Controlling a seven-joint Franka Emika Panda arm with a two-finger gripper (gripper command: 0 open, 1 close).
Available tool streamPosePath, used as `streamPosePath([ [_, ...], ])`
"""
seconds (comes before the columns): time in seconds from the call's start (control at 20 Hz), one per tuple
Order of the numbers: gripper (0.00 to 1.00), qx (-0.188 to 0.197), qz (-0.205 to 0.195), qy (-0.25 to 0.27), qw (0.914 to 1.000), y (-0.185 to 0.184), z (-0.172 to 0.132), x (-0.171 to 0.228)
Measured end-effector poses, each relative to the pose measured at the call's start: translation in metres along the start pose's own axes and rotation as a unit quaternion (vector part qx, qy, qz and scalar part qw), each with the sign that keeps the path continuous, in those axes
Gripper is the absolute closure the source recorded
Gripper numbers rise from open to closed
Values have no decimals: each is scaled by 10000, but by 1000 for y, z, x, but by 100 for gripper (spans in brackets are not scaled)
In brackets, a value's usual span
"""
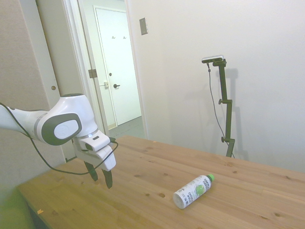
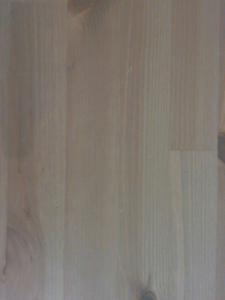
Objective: Stand the water bottle
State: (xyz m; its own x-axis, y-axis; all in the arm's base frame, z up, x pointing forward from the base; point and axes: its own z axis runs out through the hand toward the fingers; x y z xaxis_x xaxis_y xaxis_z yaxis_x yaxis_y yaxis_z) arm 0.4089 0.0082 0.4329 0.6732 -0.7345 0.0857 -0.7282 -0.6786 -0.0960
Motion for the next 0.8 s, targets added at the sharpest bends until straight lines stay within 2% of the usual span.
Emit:
streamPosePath([
  [0.35, 0, 266, -117, 297, 9991, -22, 7, 2],
  [0.6, 0, 460, 110, 477, 9977, -36, -17, 40],
  [0.8, 0, 491, 310, 549, 9968, -39, -24, 78],
])
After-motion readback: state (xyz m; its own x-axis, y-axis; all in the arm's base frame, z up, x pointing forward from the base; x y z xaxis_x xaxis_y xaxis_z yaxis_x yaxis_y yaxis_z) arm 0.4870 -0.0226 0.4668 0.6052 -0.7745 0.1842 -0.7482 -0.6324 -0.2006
